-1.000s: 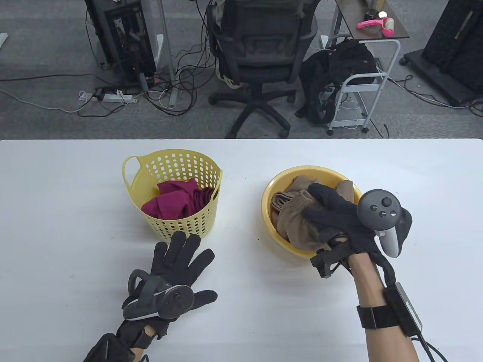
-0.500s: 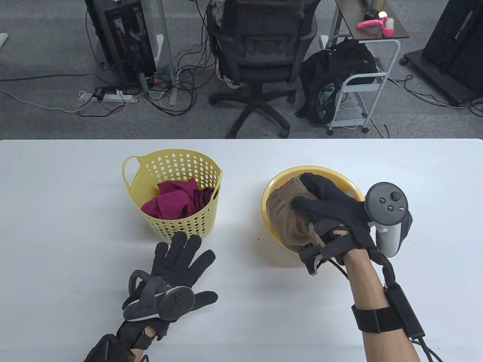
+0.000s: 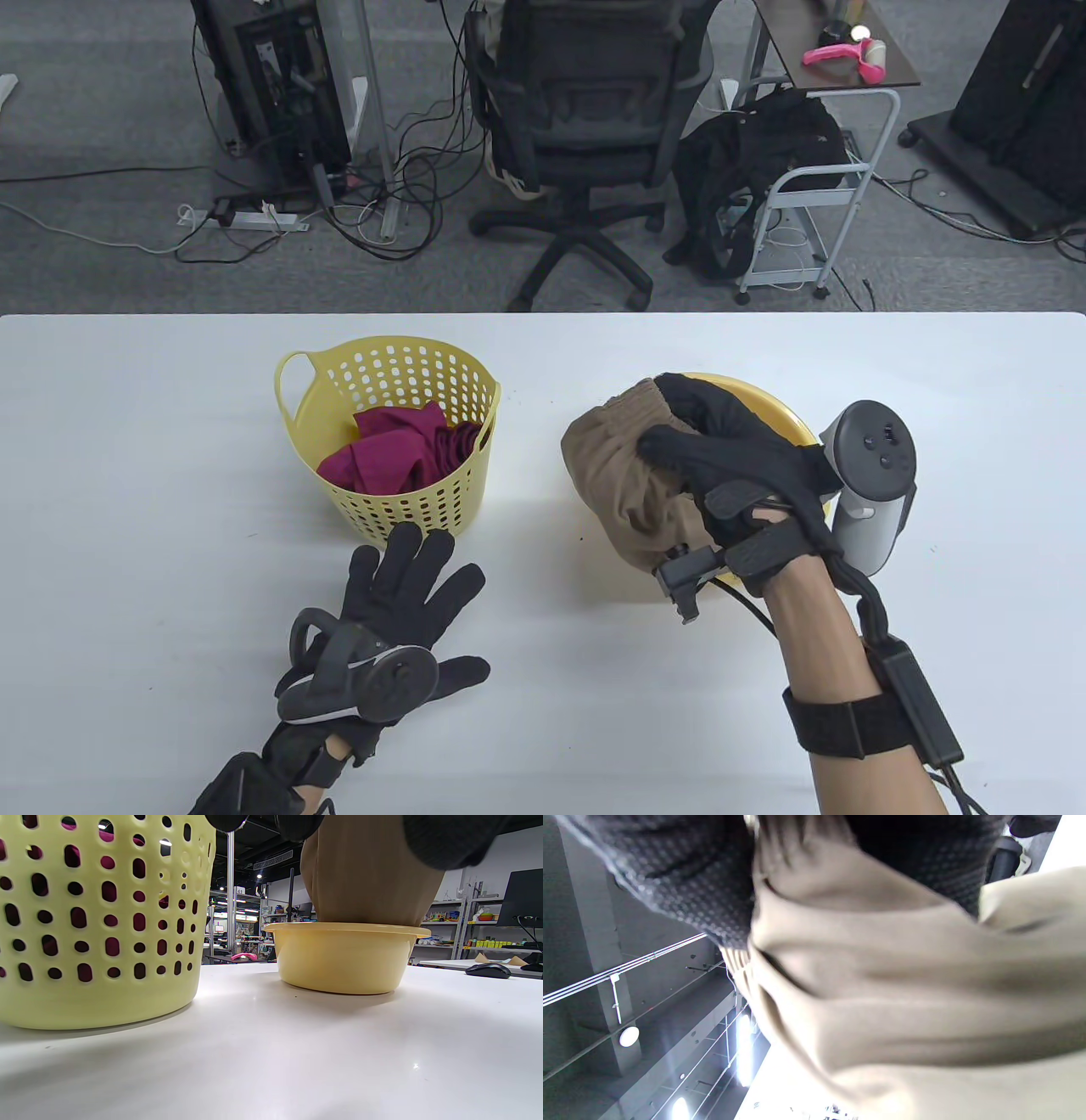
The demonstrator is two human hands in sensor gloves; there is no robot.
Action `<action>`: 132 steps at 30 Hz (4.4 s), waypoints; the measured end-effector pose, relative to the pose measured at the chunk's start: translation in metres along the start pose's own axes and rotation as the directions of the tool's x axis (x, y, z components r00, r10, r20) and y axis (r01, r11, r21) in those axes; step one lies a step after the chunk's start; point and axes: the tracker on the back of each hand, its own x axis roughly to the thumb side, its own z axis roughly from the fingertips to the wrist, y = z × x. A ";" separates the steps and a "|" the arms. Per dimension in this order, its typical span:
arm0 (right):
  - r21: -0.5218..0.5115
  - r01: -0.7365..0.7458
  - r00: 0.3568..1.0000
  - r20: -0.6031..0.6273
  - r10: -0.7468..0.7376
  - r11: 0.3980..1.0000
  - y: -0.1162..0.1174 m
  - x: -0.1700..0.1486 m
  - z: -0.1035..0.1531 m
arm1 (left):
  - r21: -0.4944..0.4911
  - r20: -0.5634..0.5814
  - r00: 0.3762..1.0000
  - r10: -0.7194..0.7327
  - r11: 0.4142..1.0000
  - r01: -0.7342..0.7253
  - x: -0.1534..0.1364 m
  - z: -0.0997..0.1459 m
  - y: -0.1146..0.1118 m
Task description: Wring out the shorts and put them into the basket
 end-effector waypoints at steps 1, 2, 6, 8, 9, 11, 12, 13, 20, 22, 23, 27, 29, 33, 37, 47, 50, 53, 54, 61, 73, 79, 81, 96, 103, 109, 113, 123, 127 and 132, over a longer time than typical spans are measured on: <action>0.006 0.004 1.000 0.001 -0.004 1.000 0.002 0.001 0.001 | 0.000 0.000 1.000 0.000 1.000 0.000 0.000 0.000 0.000; 0.019 0.011 1.000 0.003 -0.011 1.000 0.005 0.004 0.002 | -0.001 0.000 1.000 0.000 1.000 0.000 0.000 0.000 0.000; 0.057 0.041 0.999 0.007 -0.042 0.998 0.017 0.011 0.004 | -0.002 0.002 1.000 -0.001 1.000 0.001 0.001 0.000 0.000; 0.071 0.054 0.998 0.011 -0.055 0.996 0.021 0.014 0.005 | -0.001 0.003 1.000 -0.001 1.000 0.001 0.001 0.000 0.000; 0.077 0.059 0.998 0.011 -0.060 0.995 0.023 0.015 0.005 | -0.001 0.003 1.000 -0.001 1.000 0.001 0.001 0.000 0.000; 0.089 0.072 0.997 0.009 -0.073 0.993 0.028 0.017 0.006 | 0.001 0.004 1.000 0.000 1.000 0.000 0.001 0.000 0.000; 0.091 0.076 0.997 0.008 -0.077 0.993 0.029 0.018 0.006 | 0.001 0.004 1.000 0.000 1.000 0.000 0.001 0.000 0.000; 0.096 0.081 0.997 0.007 -0.082 0.992 0.032 0.020 0.006 | 0.001 0.005 1.000 -0.002 1.000 0.002 0.001 0.000 0.000; 0.110 0.120 0.993 0.005 -0.122 0.987 0.042 0.028 0.003 | 0.002 0.007 1.000 -0.004 1.000 0.004 0.002 0.000 0.000; 0.115 0.132 0.991 0.006 -0.133 0.985 0.045 0.031 0.003 | 0.003 0.007 1.000 -0.005 1.000 0.005 0.002 0.000 0.001; 0.118 0.135 0.991 0.007 -0.137 0.984 0.047 0.033 0.003 | 0.004 0.007 1.000 -0.005 1.000 0.005 0.002 0.000 0.001; 0.134 0.154 0.988 0.014 -0.157 0.979 0.054 0.041 0.001 | 0.004 0.007 1.000 -0.009 1.000 0.009 0.002 0.000 0.001; 0.140 0.166 0.985 0.019 -0.170 0.976 0.058 0.046 0.001 | 0.005 0.008 1.000 -0.008 1.000 0.008 0.002 0.000 0.001; 0.136 0.179 0.982 0.033 -0.185 0.974 0.063 0.057 0.000 | 0.006 0.006 1.000 -0.007 1.000 0.007 0.002 0.001 0.001; 0.140 0.195 0.978 0.043 -0.202 0.971 0.066 0.066 -0.001 | 0.008 0.005 1.000 -0.008 1.000 0.008 0.002 0.001 0.001; 0.110 0.217 0.972 0.068 -0.225 0.970 0.060 0.076 0.002 | 0.014 0.001 1.000 -0.010 1.000 0.010 0.001 0.001 0.002; 0.111 0.231 0.969 0.067 -0.239 0.967 0.057 0.076 0.003 | 0.015 0.002 1.000 -0.010 1.000 0.010 0.001 0.001 0.002; 0.102 0.223 0.970 0.072 -0.230 0.970 0.053 0.077 0.004 | 0.017 0.004 1.000 -0.009 1.000 0.009 0.001 0.001 0.002; 0.100 0.222 0.971 0.073 -0.229 0.970 0.052 0.077 0.004 | 0.017 0.005 1.000 -0.009 1.000 0.009 0.001 0.001 0.002; 0.088 0.212 0.973 0.075 -0.219 0.973 0.045 0.076 0.005 | 0.013 0.015 1.000 0.012 1.000 -0.012 0.003 0.001 0.000; 0.056 0.224 0.970 0.080 -0.228 0.973 0.024 0.076 0.006 | 0.039 0.006 0.989 0.150 0.988 -0.150 0.009 -0.008 -0.009; 0.060 0.239 0.967 0.080 -0.243 0.969 0.022 0.078 0.006 | 0.033 0.014 0.942 0.334 0.942 -0.335 0.011 -0.023 -0.014; 0.066 0.245 0.965 0.080 -0.250 0.967 0.023 0.079 0.006 | 0.024 0.018 0.910 0.415 0.909 -0.415 0.012 -0.029 -0.015; 0.138 0.328 0.939 0.056 -0.338 0.935 0.054 0.081 0.002 | -0.057 -0.033 0.607 0.794 0.605 -0.794 0.021 -0.069 -0.040; 0.161 0.349 0.932 0.045 -0.360 0.923 0.064 0.078 0.000 | -0.018 -0.003 0.511 0.860 0.511 -0.860 0.026 -0.074 -0.043; 0.163 0.363 0.926 0.049 -0.375 0.917 0.063 0.078 0.001 | 0.073 0.006 0.487 0.873 0.485 -0.871 0.026 -0.076 -0.044; 0.153 0.363 0.926 0.052 -0.375 0.919 0.057 0.076 0.002 | 0.070 0.008 0.491 0.871 0.489 -0.870 0.026 -0.075 -0.044; 0.092 0.283 0.953 0.088 -0.291 0.955 0.037 0.071 0.002 | 0.078 -0.068 0.700 0.711 0.704 -0.706 0.017 -0.066 -0.032; 0.050 0.199 0.971 0.128 -0.204 0.979 0.029 0.071 0.003 | 0.072 -0.116 0.762 0.637 0.771 -0.633 0.010 -0.063 -0.029; 0.011 0.151 0.980 0.130 -0.151 0.988 0.020 0.068 0.003 | 0.044 -0.140 0.807 0.574 0.818 -0.574 0.000 -0.057 -0.026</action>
